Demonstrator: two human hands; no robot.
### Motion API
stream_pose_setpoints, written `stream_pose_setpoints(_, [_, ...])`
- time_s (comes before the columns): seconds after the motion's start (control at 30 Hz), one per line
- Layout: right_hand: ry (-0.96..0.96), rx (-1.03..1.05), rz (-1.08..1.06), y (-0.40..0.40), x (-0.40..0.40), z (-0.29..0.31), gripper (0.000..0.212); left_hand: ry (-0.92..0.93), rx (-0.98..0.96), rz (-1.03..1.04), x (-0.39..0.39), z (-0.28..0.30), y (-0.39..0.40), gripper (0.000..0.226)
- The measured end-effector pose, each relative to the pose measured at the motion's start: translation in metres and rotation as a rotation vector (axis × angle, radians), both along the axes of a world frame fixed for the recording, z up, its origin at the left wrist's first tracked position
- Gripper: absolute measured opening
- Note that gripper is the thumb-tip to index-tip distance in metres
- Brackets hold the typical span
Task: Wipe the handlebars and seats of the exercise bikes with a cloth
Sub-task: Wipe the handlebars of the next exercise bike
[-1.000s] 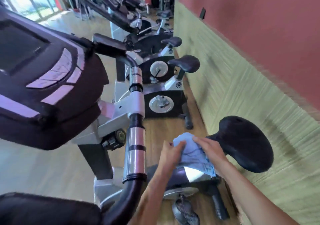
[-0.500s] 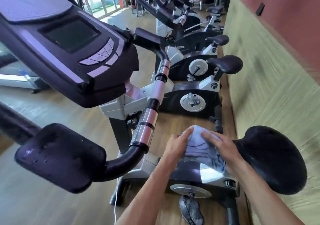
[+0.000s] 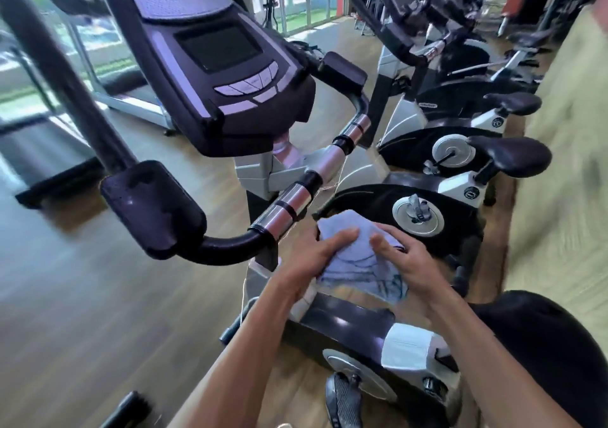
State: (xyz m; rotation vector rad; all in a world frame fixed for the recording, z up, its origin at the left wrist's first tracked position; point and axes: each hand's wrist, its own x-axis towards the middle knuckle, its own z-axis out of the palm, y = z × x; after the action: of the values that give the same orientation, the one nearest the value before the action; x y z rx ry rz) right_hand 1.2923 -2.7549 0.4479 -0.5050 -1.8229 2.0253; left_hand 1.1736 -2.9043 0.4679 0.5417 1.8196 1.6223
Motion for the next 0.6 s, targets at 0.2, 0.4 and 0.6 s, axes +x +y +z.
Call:
stream_pose_setpoints(0.2, [0.016, 0.169, 0.141, 0.015, 0.001, 0.005, 0.038, 0.088, 0.059, 0.114, 0.016, -0.002, -0.005, 0.069])
stream_pose_setpoints(0.4, [0.041, 0.269, 0.037, 0.011, 0.001, 0.008, 0.053, 0.054, 0.126, 0.097, 0.017, 0.003, -0.012, 0.056])
stream_pose_setpoints(0.6, [0.066, 0.368, 0.233, -0.001, 0.004, 0.006, 0.080, -0.003, 0.195, -0.005, 0.031, 0.021, 0.000, 0.044])
